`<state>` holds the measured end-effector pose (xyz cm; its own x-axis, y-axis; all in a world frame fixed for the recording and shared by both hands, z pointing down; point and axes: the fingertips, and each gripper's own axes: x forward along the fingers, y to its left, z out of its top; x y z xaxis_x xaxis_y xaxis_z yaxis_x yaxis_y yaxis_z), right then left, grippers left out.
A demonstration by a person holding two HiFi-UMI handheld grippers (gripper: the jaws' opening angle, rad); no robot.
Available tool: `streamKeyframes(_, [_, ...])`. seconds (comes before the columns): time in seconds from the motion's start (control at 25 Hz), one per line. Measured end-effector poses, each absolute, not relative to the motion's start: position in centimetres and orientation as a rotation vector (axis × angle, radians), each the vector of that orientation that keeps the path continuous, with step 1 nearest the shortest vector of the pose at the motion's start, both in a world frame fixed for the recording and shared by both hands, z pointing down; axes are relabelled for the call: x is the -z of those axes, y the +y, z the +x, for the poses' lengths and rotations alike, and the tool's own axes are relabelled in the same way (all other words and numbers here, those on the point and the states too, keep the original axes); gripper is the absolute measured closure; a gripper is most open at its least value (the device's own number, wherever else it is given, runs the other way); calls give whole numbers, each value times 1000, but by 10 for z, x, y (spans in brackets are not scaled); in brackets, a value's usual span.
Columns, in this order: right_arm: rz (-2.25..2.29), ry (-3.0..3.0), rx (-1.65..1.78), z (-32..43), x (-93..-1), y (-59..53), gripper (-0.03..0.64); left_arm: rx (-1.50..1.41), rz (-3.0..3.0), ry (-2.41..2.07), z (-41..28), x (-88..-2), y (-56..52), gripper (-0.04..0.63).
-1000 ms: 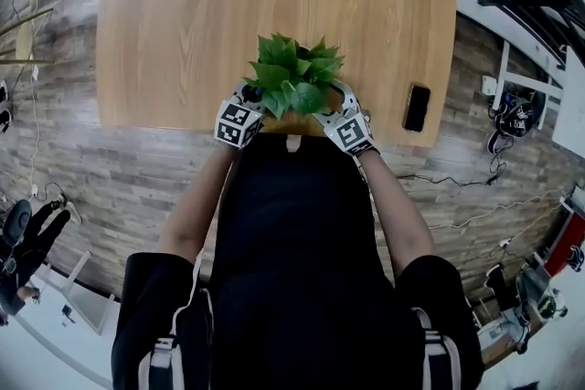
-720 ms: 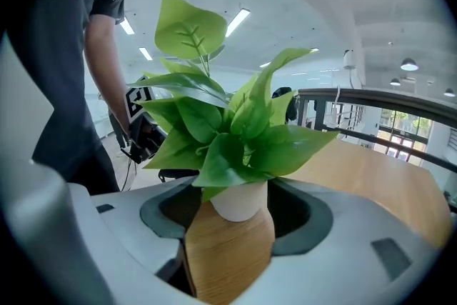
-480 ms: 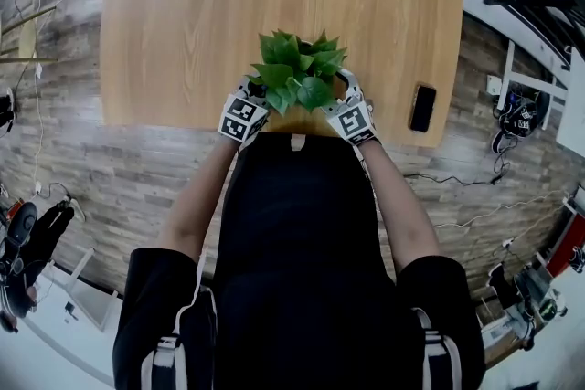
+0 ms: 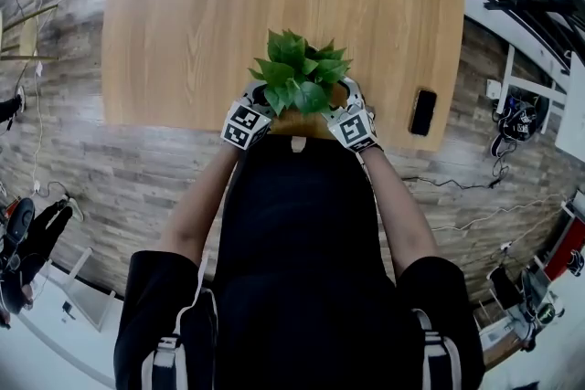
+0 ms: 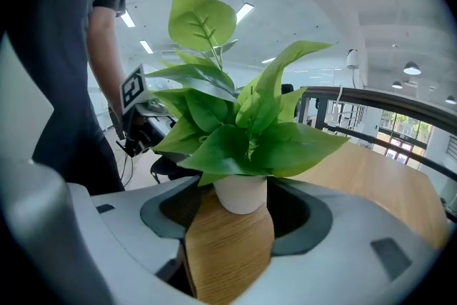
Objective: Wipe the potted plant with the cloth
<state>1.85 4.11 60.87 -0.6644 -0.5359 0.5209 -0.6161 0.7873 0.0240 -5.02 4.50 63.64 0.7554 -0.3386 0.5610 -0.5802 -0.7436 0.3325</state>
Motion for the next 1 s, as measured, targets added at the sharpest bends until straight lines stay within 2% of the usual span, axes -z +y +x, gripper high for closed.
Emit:
streamKeyframes(0.2, [735, -2490, -184, 9, -607, 65, 345, -635, 2431, -776, -66, -636, 24, 480])
streamKeyframes(0.4, [824, -2438, -185, 25, -613, 46, 345, -637, 2427, -807, -73, -636, 11, 480])
streamKeyframes(1.0, [914, -2439, -230, 17, -609, 26, 345, -668, 2472, -701, -51, -634, 45, 480])
